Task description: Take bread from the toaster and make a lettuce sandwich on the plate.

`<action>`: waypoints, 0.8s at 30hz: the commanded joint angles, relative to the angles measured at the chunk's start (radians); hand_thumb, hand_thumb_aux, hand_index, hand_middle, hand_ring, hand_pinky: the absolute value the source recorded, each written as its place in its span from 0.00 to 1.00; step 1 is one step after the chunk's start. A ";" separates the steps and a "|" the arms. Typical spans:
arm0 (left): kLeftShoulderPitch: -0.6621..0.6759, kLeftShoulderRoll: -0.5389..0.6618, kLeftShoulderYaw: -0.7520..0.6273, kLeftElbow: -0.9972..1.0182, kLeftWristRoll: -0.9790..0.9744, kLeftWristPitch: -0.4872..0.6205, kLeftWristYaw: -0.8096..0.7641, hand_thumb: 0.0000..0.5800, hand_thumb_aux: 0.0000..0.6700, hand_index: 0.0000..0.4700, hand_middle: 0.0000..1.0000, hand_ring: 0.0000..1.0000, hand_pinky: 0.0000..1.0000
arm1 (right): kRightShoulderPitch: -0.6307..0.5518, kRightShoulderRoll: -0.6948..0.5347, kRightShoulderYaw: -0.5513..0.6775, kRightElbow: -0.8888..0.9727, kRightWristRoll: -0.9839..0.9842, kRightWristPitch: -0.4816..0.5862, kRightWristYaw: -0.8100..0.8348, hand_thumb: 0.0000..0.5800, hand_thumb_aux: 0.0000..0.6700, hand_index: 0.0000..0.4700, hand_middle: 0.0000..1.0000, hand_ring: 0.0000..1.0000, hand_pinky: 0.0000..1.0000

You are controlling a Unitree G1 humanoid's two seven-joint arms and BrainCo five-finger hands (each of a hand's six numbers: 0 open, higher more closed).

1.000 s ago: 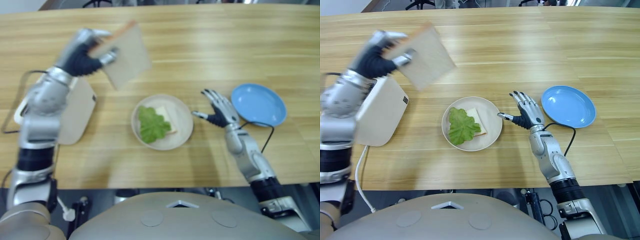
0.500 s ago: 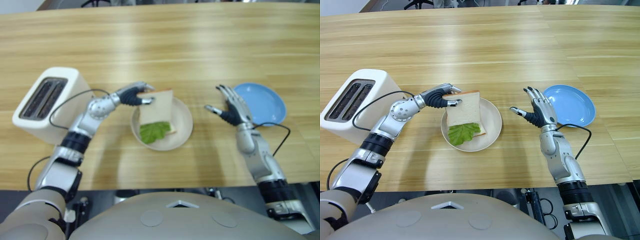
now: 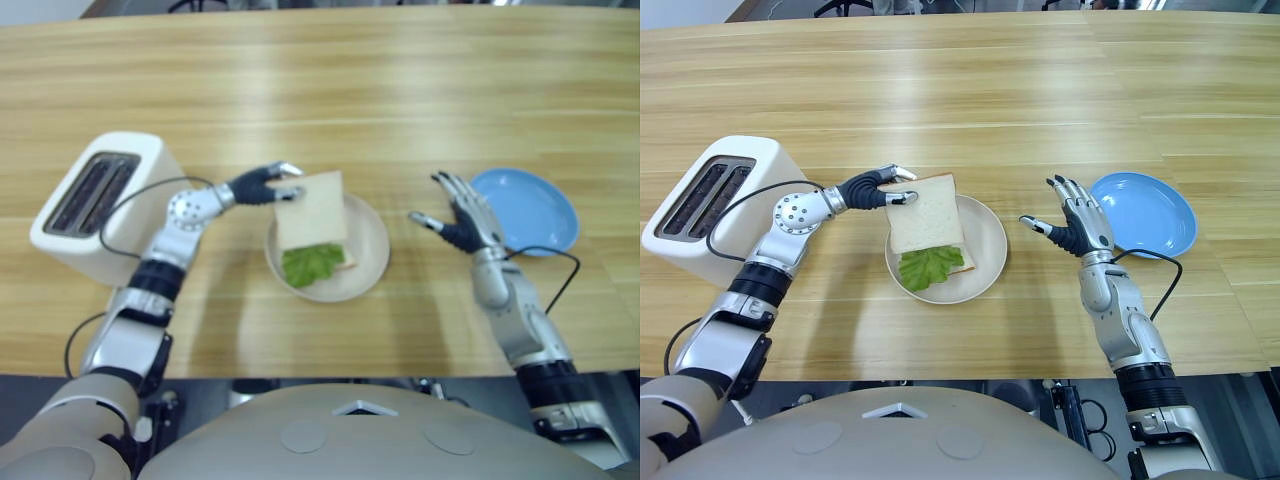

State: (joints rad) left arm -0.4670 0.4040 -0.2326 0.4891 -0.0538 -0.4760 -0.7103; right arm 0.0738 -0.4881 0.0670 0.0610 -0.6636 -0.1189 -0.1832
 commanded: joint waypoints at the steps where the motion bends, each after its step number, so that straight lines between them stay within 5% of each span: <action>1: 0.026 -0.005 0.036 -0.094 -0.072 0.110 -0.042 1.00 1.00 0.98 1.00 1.00 1.00 | -0.002 -0.006 0.006 -0.002 -0.008 0.004 0.002 0.00 0.00 0.00 0.00 0.00 0.00; 12: 0.098 -0.027 0.001 -0.074 0.008 0.154 -0.040 1.00 1.00 0.98 1.00 1.00 1.00 | -0.006 -0.004 0.007 0.000 -0.014 0.005 0.005 0.00 0.00 0.00 0.00 0.00 0.00; 24: 0.058 -0.062 -0.035 0.104 0.164 0.044 0.055 1.00 1.00 0.98 1.00 1.00 1.00 | 0.001 -0.004 0.019 -0.031 -0.024 0.006 0.020 0.00 0.00 0.00 0.00 0.00 0.00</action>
State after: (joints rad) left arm -0.3918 0.3412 -0.2548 0.5553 0.0677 -0.4052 -0.6792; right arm 0.0709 -0.4881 0.0727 0.0567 -0.6799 -0.1171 -0.1780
